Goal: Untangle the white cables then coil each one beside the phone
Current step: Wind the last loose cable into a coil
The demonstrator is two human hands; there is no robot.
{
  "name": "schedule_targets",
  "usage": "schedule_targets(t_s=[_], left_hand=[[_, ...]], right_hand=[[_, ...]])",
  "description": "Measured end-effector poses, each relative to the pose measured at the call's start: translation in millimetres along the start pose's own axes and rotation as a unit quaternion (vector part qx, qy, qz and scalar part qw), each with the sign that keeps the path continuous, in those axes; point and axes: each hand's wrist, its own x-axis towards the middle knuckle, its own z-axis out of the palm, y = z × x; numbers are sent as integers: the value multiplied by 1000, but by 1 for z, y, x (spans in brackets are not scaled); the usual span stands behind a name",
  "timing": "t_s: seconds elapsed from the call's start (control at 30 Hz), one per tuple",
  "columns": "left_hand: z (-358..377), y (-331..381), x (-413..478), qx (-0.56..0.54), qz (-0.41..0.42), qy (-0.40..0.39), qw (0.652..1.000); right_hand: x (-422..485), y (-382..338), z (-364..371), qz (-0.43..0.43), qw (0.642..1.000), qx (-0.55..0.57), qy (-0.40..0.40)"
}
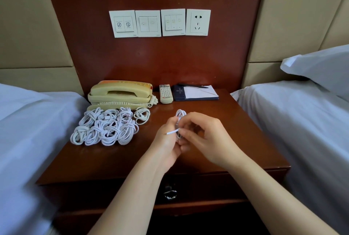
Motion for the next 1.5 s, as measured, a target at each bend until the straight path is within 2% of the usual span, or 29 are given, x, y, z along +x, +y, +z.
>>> schedule_targets(t_s=[0.27, 0.43, 0.6, 0.73, 0.8, 1.07, 1.2, 1.33, 1.5], left_hand=[[-1, 0, 2, -52, -27, 41, 997], [-2, 5, 0, -4, -17, 70, 997], [-3, 4, -1, 20, -16, 72, 997], [-1, 0, 1, 58, -10, 91, 994], [1, -2, 2, 67, -4, 105, 992], [6, -9, -1, 46, 0, 106, 993], [2, -7, 1, 79, 8, 91, 993], [-2, -2, -1, 64, 7, 60, 996], [-8, 0, -3, 98, -11, 22, 995]], right_hand=[[-1, 6, 2, -6, 998, -56, 1], [-1, 4, 4, -6, 998, -41, -42], [0, 3, 3, 7, 998, -41, -47], [0, 3, 4, 20, 995, -91, -42], [0, 2, 5, 23, 991, -127, -31], [0, 5, 26, 10, 957, -274, 97], [0, 5, 24, 18, 965, -234, 117], [-2, 2, 10, 34, 991, -116, 51], [-5, 7, 4, 40, 993, -109, 9]])
